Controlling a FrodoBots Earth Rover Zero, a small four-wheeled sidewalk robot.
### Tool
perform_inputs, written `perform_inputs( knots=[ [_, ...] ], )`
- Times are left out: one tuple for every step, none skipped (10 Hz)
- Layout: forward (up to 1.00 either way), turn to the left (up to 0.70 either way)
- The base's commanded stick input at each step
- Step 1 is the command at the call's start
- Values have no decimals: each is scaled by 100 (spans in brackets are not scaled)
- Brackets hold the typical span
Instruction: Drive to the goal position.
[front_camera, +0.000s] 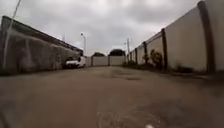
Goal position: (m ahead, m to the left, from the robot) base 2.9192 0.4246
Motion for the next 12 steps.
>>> perform_inputs(
  knots=[
    [100,27],
    [100,27],
    [100,16],
    [100,0],
    [100,0],
    [100,0],
    [100,0],
    [100,0],
    [100,0],
    [100,0],
    [100,0],
    [100,27]
  ],
)
